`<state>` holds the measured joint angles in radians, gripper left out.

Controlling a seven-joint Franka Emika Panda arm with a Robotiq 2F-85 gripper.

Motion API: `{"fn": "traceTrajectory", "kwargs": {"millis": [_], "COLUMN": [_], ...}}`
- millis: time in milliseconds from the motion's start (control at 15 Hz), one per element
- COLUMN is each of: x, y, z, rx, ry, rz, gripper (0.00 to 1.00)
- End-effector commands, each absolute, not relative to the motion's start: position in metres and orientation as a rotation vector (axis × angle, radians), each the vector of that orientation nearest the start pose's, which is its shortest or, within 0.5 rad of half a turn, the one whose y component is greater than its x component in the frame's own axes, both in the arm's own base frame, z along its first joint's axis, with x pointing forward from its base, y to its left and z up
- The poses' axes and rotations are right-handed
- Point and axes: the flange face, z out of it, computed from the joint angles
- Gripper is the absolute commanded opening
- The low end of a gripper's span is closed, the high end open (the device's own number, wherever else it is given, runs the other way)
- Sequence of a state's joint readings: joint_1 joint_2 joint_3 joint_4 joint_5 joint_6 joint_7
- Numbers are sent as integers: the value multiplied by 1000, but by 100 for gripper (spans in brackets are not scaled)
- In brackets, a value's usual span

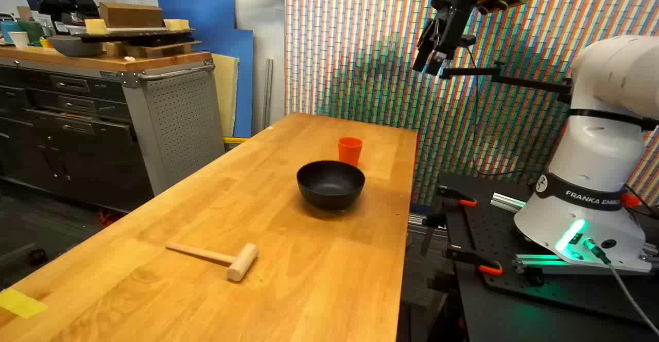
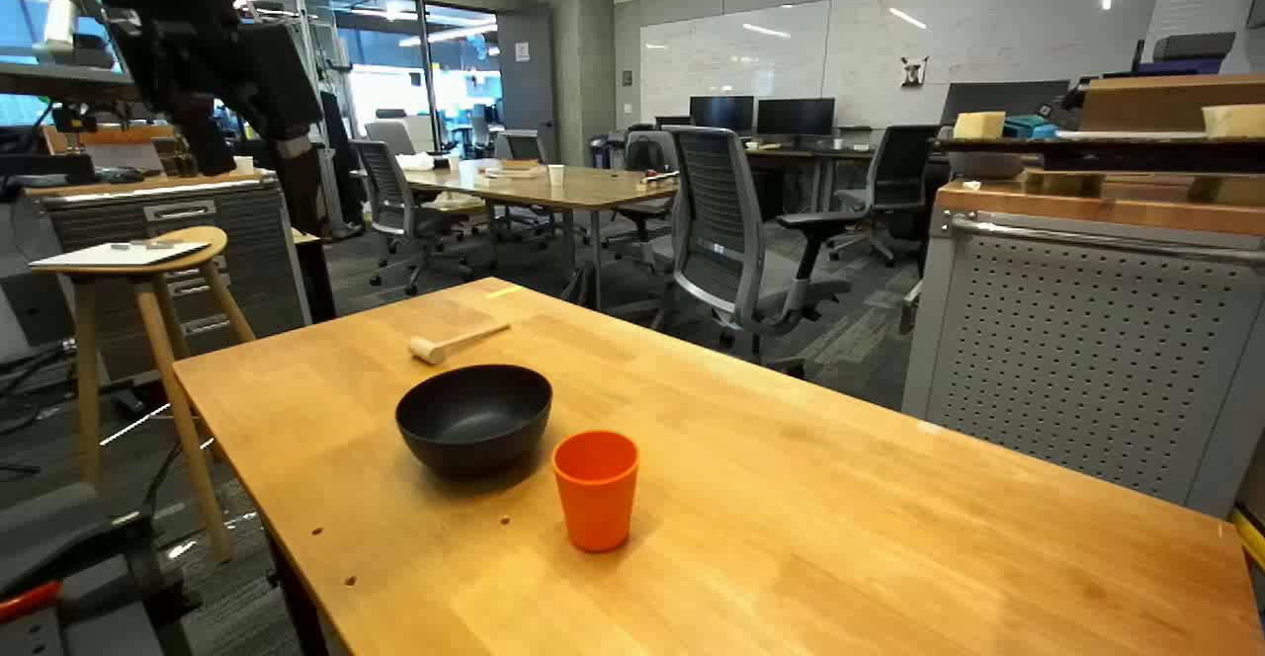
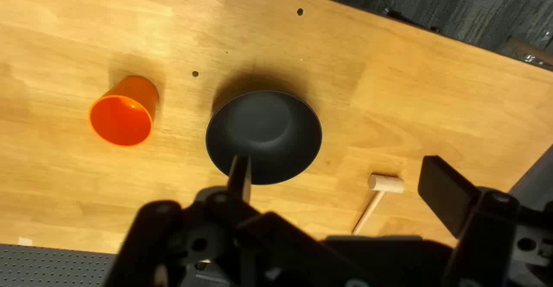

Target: Put the orange cup in the black bowl

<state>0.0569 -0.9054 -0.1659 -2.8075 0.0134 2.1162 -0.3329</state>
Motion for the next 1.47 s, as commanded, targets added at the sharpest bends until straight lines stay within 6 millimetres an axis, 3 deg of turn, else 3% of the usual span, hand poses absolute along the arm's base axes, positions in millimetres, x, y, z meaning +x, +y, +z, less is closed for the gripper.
{"fn": "traceTrajectory", "kwargs": {"millis": [0, 333, 667, 1000, 1400], "x": [301, 301, 359, 408, 480], "y": [-29, -29, -16, -60, -120], "z": [457, 454, 429, 374, 316], "rx": [-2994, -2995, -3201, -3387, -3326], "ry": [-403, -403, -438, -280, -100], "rz": [-340, -327, -188, 30, 253], "gripper": [100, 100, 100, 100, 100]}}
